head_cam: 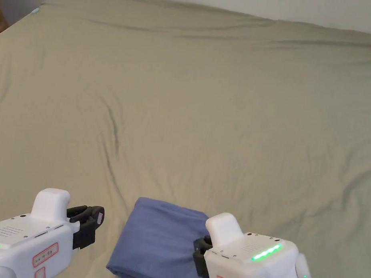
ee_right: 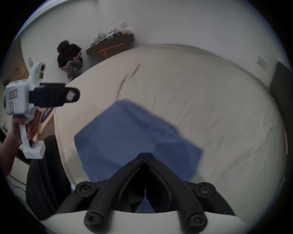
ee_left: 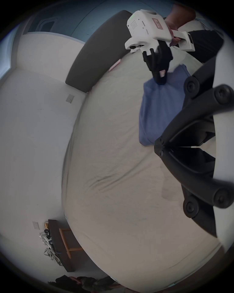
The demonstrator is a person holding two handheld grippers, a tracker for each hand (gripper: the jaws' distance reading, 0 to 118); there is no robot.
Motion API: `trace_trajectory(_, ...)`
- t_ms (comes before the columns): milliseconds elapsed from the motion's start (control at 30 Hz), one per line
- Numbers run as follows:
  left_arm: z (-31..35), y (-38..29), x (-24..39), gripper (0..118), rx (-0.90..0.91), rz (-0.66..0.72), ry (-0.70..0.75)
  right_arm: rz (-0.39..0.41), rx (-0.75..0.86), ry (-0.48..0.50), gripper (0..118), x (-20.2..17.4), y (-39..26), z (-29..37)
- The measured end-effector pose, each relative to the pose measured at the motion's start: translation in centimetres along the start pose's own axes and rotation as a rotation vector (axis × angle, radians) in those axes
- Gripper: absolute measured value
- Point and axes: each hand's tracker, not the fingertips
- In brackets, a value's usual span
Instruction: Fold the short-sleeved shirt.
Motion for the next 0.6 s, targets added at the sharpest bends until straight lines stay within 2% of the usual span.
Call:
trace_trajectory(33, -0.5, -0.3, -0.1, 0, -0.023, -0.002, 0.015, -0.003, -0.071, 0.019, 2, 0.0, -0.1, -1.1)
trace_trajectory(100, -1.3, -0.8, -0.5, 0, -0.062, 0.023, -0.018, 0.046, -0.173, -0.050, 2, -0.1, -0.7, -3.1)
trace_trajectory(133, -1.7, -0.9, -0.8, 0, -0.081, 0.048, -0.053, 0.046, -0.091, -0.027, 2, 0.0, -1.0, -2.8)
trace_trajectory(233, -2.9, -0.5, -2.2, 0, -0.144, 0.079, -0.123, -0.060, -0.098, 0.028, 2, 1.2, -0.7, -2.2)
trace_trajectory(267, -3.5, 0.0, -2.7, 0, -0.178, 0.098, -0.154, -0.070, -0.094, 0.043, 2, 1.6, -0.9, -2.3)
trace_trajectory(300, -3.8, 0.3, -3.2, 7, -0.186, 0.123, -0.185, -0.067, -0.087, 0.049, 2, 1.8, -1.1, -2.4)
trace_trajectory(333, -4.2, 0.8, -4.3, 26, -0.196, 0.155, -0.226, -0.075, -0.082, 0.058, 2, 2.0, -1.3, -2.4)
trace_trajectory(433, -6.4, 1.7, -6.5, 100, -0.258, 0.331, -0.382, -0.105, -0.076, 0.079, 2, 2.5, -1.4, -2.3)
trace_trajectory(467, -6.5, 1.8, -5.7, 107, -0.296, 0.359, -0.416, -0.103, -0.075, 0.080, 2, 2.5, -1.4, -2.3)
trace_trajectory(600, -10.1, 0.7, -7.3, 110, -0.410, 0.521, -0.583, -0.089, -0.066, 0.075, 2, 2.3, -1.7, -2.3)
